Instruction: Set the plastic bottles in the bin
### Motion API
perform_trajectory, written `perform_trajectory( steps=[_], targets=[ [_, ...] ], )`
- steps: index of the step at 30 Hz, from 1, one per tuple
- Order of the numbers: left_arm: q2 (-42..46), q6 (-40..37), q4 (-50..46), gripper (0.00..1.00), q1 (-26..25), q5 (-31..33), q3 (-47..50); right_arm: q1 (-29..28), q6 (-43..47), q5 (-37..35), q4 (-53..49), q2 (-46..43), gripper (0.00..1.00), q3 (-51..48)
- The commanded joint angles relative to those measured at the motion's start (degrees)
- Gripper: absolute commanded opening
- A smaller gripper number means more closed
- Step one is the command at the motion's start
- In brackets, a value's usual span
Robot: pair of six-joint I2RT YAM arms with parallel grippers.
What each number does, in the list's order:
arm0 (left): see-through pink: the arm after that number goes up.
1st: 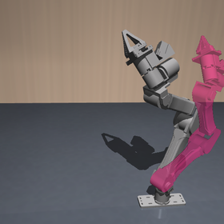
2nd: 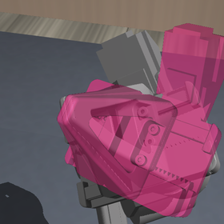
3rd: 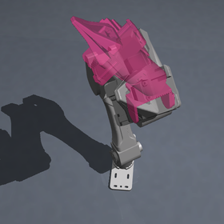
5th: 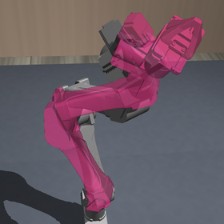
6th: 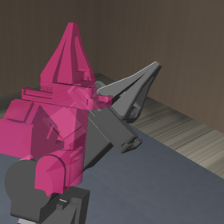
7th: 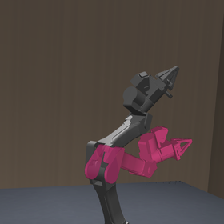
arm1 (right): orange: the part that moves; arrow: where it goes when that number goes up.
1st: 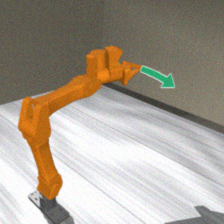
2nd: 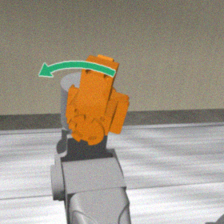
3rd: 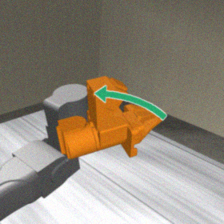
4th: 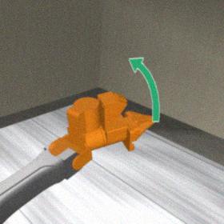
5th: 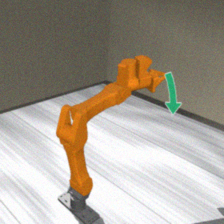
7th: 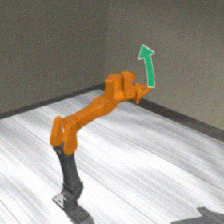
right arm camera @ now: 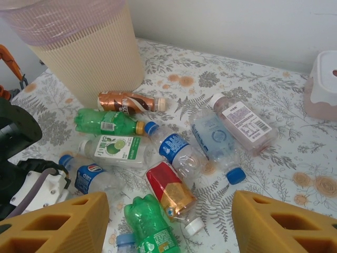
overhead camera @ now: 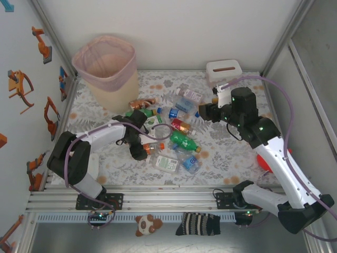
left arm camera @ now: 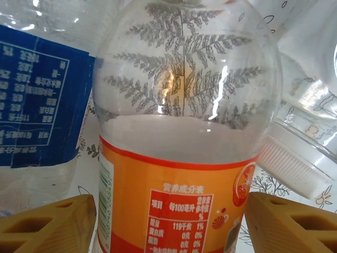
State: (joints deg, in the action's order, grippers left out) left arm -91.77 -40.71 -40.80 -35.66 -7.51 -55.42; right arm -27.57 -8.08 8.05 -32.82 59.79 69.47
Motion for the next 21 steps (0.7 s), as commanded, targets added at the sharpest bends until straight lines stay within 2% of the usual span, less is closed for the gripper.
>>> perform_trajectory(
  steps=[1, 5, 11, 21],
  targets=[
    [-1.1, 0.5, -2.0, 0.72, -0.2, -1.1, -1.0, -0.1, -0.1, 0.2, -0.2, -0.9, 0.62, -0.6],
    [-2.3, 0.9, -2.2, 0.72, -0.2, -0.9, -1.2, -0.1, -0.1, -0.1, -0.2, -1.8, 0.62, -1.2],
    [-3.1, 1.4, -2.5, 0.65, -0.1, -0.1, -1.7, -0.1, -0.2, -0.5, -0.3, -2.8, 0.62, -2.3],
    [-0.1, 1.7, -3.1, 0.55, 0.6, -1.6, -2.3, -0.1, -0.5, -1.5, -0.5, -4.5, 0.62, -2.8]
  ],
)
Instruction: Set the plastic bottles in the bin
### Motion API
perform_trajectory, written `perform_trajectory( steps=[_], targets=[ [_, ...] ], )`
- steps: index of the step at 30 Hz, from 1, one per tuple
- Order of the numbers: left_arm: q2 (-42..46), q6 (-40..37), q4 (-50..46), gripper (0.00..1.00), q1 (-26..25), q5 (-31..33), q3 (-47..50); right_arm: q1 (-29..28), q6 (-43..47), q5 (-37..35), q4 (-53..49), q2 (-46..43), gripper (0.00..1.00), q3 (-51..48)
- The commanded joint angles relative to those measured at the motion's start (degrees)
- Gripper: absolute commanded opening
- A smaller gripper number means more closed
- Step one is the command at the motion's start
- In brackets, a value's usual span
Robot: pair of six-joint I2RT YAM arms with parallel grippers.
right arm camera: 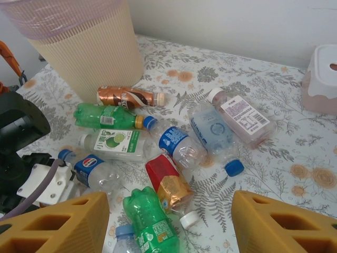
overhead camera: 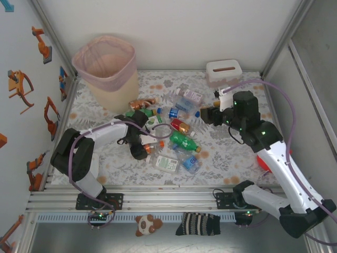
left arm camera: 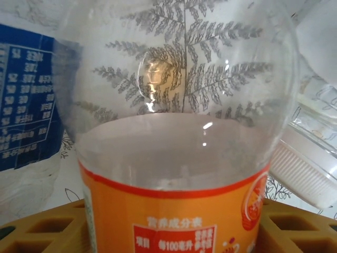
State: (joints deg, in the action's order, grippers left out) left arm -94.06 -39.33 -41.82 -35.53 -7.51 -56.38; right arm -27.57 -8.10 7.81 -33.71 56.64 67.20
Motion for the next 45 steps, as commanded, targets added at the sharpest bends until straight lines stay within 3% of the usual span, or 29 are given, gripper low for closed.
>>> perform_trajectory(
  steps=[1, 13, 19, 25, 38, 45],
  targets=[
    [2.9, 0.4, -2.1, 0.54, 0.6, -2.2, -1.4, -0.1, -0.6, -1.4, 0.4, -1.4, 0.62, -0.6],
    [13.1, 2.6, -1.6, 0.51, 3.2, -10.0, -3.3, -0.1, -1.3, -2.3, 0.3, -2.8, 0.61, -0.8],
    [21.8, 9.2, 5.0, 0.51, 5.5, -14.3, -3.9, -0.1, -1.6, -2.4, 0.1, -2.6, 0.61, 0.4],
    [25.5, 16.1, 10.1, 0.51, 8.9, -12.5, -8.4, -0.1, -1.8, -2.5, -0.2, -2.7, 0.61, 1.0],
    [16.1, 23.4, 8.8, 0.51, 18.6, -6.3, -31.9, -0.1, -1.3, -1.9, -0.7, -1.9, 0.61, 2.6],
    [6.3, 24.8, 7.6, 0.49, 24.3, -2.9, -45.2, -0.2, -1.5, -1.6, -0.8, -1.9, 0.61, 2.3]
  ],
)
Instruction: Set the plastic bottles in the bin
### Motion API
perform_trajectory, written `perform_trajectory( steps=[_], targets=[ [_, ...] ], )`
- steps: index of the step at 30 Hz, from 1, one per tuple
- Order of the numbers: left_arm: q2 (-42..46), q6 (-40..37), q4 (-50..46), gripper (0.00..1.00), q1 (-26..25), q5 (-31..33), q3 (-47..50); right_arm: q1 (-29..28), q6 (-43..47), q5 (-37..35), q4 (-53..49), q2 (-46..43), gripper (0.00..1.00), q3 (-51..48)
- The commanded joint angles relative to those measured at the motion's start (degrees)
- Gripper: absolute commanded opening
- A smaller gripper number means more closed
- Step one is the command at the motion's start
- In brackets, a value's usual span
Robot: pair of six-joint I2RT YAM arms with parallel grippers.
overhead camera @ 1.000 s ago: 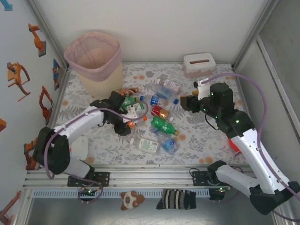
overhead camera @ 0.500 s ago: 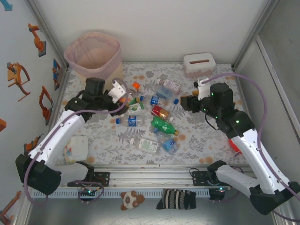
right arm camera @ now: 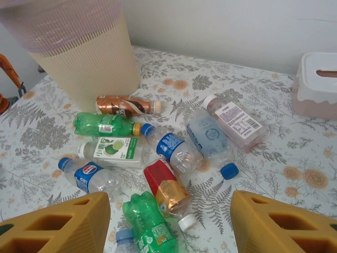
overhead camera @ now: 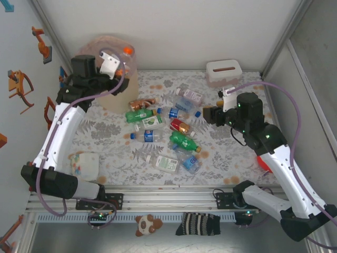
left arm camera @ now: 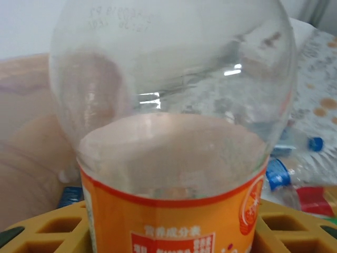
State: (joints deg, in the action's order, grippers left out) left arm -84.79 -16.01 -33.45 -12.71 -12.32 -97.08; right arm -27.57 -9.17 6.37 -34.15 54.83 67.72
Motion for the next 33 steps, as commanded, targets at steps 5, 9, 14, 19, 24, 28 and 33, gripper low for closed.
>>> perform_trajectory(
  steps=[5, 9, 14, 19, 24, 28, 33],
  targets=[
    [-9.9, 0.8, -1.6, 0.49, 5.4, 3.1, -11.2, -0.1, -1.7, 0.2, 0.6, -0.5, 0.60, 1.0],
    [-15.1, -0.5, -2.1, 0.48, 8.9, 5.3, -16.3, -0.2, -2.3, 0.7, 0.7, -0.2, 0.60, 1.1],
    [-19.1, -3.8, 0.0, 0.48, 11.7, 9.7, -16.8, -0.2, -2.4, 1.4, 0.7, -0.2, 0.60, 1.0],
    [-21.4, -6.0, -1.1, 0.47, 13.9, 12.0, -16.8, -0.2, -3.1, 1.8, 2.0, -0.6, 0.60, -0.3],
    [-20.8, -5.6, -3.9, 0.47, 14.7, 13.1, -15.8, -0.1, -3.7, 2.8, 2.7, 0.8, 0.59, -0.6],
    [-19.3, -3.8, -6.7, 0.47, 14.5, 13.0, -15.0, -0.2, -4.0, 3.6, 4.0, 1.6, 0.59, -0.7],
    [-16.7, -0.8, -9.6, 0.47, 12.9, 13.8, -12.3, -0.2, -3.8, 4.2, 4.4, 2.4, 0.59, -0.4]
  ],
)
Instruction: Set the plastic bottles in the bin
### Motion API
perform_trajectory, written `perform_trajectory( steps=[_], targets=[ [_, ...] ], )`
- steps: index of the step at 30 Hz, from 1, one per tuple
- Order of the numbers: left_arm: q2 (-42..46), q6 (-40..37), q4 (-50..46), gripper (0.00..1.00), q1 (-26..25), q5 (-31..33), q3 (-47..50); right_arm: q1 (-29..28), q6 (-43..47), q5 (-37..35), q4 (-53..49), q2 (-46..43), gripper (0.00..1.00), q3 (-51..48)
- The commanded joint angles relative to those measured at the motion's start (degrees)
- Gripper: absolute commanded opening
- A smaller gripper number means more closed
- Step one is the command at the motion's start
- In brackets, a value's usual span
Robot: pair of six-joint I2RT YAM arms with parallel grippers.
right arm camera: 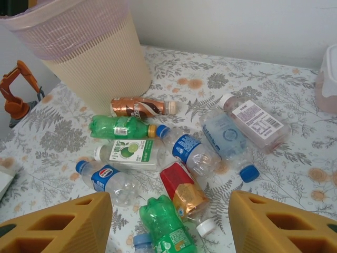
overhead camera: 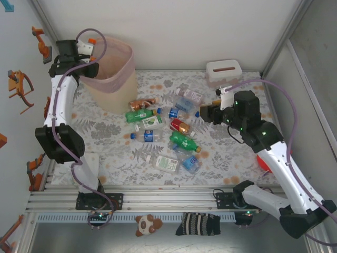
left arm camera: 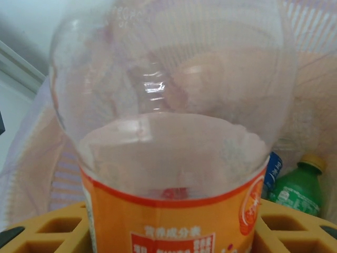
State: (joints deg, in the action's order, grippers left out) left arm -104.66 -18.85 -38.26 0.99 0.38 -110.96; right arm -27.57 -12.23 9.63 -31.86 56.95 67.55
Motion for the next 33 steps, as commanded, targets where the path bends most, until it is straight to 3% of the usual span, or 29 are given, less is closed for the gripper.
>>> perform_trajectory(
  steps=[1, 14, 24, 33],
  targets=[
    [3.6, 2.6, -5.4, 0.47, -1.0, 1.2, 2.3, -0.2, -0.7, 1.0, 2.1, 0.3, 0.59, -0.1],
    [2.7, 7.9, -15.7, 0.47, -3.1, 3.8, -1.2, -0.2, -0.2, 1.8, 2.2, 1.0, 0.59, 0.0],
    [-7.3, 6.7, -19.5, 0.48, 0.8, 3.9, -13.3, -0.2, -0.3, 1.2, 2.1, 1.1, 0.59, 0.0],
    [-16.7, 5.5, -22.6, 0.51, 1.2, 2.3, -20.3, -0.2, -0.2, 0.7, 1.5, 0.5, 0.59, -0.6]
  ],
)
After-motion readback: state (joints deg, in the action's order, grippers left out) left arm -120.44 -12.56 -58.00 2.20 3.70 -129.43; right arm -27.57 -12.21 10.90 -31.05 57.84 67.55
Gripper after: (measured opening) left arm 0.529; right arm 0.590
